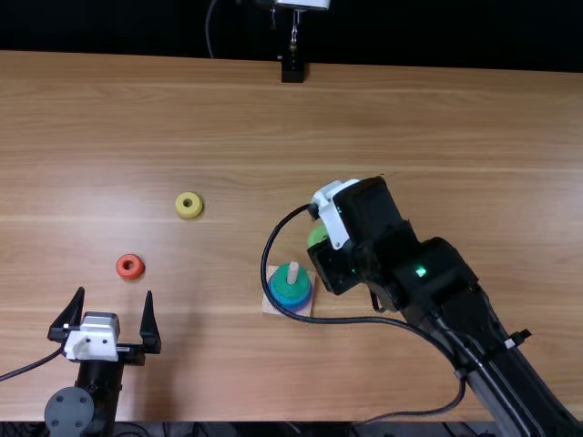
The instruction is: Build the Hanoi tower: stack the rings onto the peg from bottom to top in this color order: purple, dark blue, light blue, dark green, light green, yellow, orange.
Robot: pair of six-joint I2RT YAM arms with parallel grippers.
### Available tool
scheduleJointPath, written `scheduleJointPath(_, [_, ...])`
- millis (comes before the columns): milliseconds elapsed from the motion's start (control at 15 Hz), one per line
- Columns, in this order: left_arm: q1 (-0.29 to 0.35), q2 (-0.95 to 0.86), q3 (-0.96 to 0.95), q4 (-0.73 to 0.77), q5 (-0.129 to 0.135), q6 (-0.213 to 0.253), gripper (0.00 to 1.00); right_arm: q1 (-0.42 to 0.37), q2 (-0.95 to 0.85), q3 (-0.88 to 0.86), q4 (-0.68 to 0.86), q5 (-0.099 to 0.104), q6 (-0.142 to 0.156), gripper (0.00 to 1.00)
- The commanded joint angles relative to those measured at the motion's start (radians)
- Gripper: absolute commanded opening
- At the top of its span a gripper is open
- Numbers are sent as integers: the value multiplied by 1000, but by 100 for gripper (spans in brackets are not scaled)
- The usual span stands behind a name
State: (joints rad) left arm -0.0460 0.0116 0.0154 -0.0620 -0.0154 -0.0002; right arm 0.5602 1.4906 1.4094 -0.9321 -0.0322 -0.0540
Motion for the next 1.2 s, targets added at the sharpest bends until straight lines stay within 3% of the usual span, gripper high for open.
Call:
scheduleJointPath(0, [-3,-12,-15,-13,3,9,100,27,-35,43,0,-5,13,0])
scheduleJointPath(133, [-3,-12,-15,-13,3,9,100,63,-36,69,-52,-5,41,0])
scheduleJointPath(933, [-3,-12,-15,-13,3,9,100,124,-61,79,-57,-3,60,0])
scheduleJointPath(1133, [-3,-12,-15,-13,3,9,100,124,-61,79,-56,-3,113,0])
